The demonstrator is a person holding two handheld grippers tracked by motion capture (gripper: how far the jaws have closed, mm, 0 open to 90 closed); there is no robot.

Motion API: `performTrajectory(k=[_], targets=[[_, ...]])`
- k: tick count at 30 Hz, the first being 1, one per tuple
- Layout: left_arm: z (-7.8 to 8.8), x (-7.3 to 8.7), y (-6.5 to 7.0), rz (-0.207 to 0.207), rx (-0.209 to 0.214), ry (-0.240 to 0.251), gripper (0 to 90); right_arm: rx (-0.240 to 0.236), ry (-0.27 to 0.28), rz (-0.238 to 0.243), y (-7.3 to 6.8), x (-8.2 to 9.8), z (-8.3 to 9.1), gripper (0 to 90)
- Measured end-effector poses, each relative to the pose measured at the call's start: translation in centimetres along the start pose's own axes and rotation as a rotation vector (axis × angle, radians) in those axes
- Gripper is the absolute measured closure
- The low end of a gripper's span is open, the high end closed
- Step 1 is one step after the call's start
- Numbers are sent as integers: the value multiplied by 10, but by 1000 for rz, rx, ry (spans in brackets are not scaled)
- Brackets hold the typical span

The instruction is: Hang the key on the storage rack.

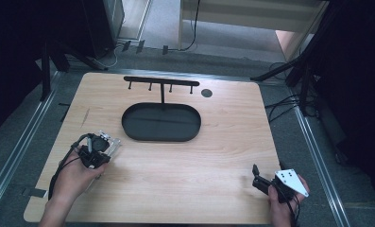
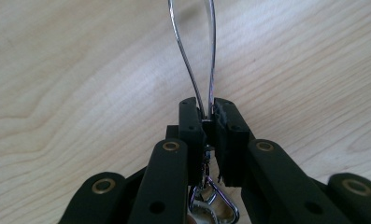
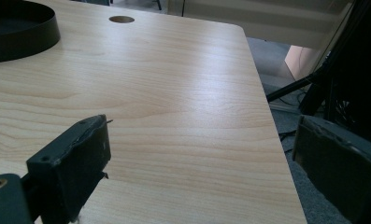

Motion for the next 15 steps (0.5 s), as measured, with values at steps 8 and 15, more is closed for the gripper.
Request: performTrajectory(k=[8,15], targets=[[23,-2,-1,29,-8,199,829,3,-1,0,0,0,0,41],[48,-10,-1,58,-19,373,830,2,1,-3,0,0,0,41]])
Point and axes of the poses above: each handheld gripper's, and its own axes: z roughly backward along the jaws, x roughly out of its underside, y roughly to its right, the point moved 7 cm from there along -z, roughly forward along the jaws, and after that the axes turned 9 degrees about -y, right-handed, at the moved point
